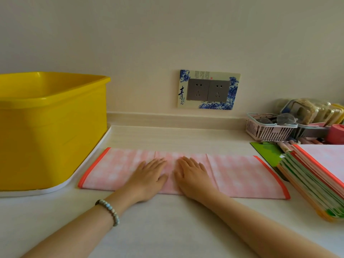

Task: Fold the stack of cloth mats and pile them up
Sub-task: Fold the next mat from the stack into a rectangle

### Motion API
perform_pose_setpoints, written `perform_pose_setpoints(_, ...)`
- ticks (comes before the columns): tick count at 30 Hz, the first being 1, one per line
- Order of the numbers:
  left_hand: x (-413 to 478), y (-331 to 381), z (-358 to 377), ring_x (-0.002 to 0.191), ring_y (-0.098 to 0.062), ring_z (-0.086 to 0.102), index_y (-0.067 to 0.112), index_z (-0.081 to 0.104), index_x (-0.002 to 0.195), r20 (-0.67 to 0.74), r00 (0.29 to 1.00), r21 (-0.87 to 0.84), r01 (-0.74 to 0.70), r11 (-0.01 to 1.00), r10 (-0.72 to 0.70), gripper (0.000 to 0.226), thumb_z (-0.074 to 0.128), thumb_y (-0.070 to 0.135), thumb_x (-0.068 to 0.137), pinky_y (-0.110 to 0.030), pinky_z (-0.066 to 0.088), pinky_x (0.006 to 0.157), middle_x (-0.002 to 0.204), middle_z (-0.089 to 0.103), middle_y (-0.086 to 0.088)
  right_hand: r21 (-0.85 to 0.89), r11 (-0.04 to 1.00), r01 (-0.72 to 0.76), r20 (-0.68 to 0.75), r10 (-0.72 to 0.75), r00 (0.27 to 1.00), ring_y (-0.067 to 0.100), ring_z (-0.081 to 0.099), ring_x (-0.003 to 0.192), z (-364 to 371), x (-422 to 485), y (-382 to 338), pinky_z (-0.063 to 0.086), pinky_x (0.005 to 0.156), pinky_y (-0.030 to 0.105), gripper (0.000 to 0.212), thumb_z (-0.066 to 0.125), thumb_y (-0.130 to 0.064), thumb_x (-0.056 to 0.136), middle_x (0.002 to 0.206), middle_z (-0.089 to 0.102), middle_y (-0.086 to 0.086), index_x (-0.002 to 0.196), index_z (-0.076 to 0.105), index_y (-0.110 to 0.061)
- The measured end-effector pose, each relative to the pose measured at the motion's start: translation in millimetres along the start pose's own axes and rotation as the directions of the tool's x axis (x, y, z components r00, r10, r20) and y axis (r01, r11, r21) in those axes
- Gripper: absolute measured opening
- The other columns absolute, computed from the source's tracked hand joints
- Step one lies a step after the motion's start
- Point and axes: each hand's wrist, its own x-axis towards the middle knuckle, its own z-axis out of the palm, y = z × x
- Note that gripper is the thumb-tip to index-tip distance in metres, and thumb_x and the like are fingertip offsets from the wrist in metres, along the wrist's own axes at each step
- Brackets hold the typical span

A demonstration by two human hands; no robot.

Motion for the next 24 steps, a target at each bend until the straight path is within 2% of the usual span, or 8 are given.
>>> perform_pose_setpoints(3, 0.2, -2.5, 0.6, 0.145, -0.006, -0.001, 0.024, 0.007, 0.151, 0.011, 1.0, 0.019, -0.006, 1.0, 0.006, 0.064, 0.025, 0.054, 0.097, -0.032, -0.004, 0.116, 0.159, 0.002, 0.009, -0.012, 1.0, -0.005, 0.007, 0.005, 1.0, 0.02, 0.024, 0.137, -4.7, -3.3, 12.9, 0.016, 0.109, 0.037, 0.047, 0.03, -0.047, 0.096, 0.149, 0.031, -0.003, 0.138, 0.037, -0.028)
perform_pose_setpoints(8, -1.0, -4.9, 2.8, 0.144, -0.004, -0.004, 0.027, 0.005, 0.151, 0.028, 1.0, 0.018, -0.014, 1.0, 0.014, 0.081, 0.021, 0.072, 0.086, -0.033, -0.005, 0.116, 0.159, 0.0, 0.012, -0.095, 0.987, -0.127, 0.095, 0.136, 0.986, 0.015, 0.009, 0.145, -22.2, -16.5, 62.1, 0.006, 0.115, 0.039, 0.059, 0.022, -0.061, 0.092, 0.157, 0.012, -0.01, 0.146, 0.019, -0.039)
perform_pose_setpoints(13, -0.7, -5.1, 2.2, 0.144, -0.005, -0.003, 0.028, 0.004, 0.151, 0.034, 0.999, 0.018, -0.005, 1.0, 0.004, 0.087, 0.018, 0.078, 0.081, -0.033, -0.004, 0.117, 0.159, -0.001, 0.013, -0.17, 0.963, -0.207, 0.134, 0.231, 0.964, 0.013, 0.003, 0.146, -46.7, -35.4, 106.2, 0.003, 0.116, 0.038, 0.062, 0.018, -0.063, 0.093, 0.158, 0.004, -0.01, 0.148, 0.01, -0.038)
perform_pose_setpoints(18, -2.7, -3.3, -0.1, 0.144, -0.005, -0.004, 0.028, 0.003, 0.152, 0.04, 0.999, 0.001, -0.008, 1.0, 0.008, 0.104, 0.006, 0.086, 0.064, -0.033, -0.005, 0.117, 0.158, -0.001, 0.013, -0.2, 0.945, -0.259, 0.158, 0.292, 0.943, 0.013, 0.0, 0.146, -67.4, -54.2, 145.9, 0.001, 0.116, 0.033, 0.061, 0.017, -0.061, 0.094, 0.159, -0.001, -0.009, 0.149, 0.007, -0.037)
perform_pose_setpoints(24, -3.0, -1.3, -0.9, 0.145, -0.005, -0.004, 0.028, 0.003, 0.151, 0.058, 0.998, 0.008, 0.004, 1.0, -0.004, 0.093, 0.014, 0.081, 0.076, -0.035, -0.005, 0.118, 0.158, -0.001, 0.013, -0.217, 0.944, -0.248, 0.202, 0.292, 0.935, 0.012, -0.004, 0.146, -73.5, -56.0, 156.2, -0.003, 0.116, 0.036, 0.06, 0.016, -0.06, 0.095, 0.159, -0.003, -0.008, 0.149, 0.005, -0.037)
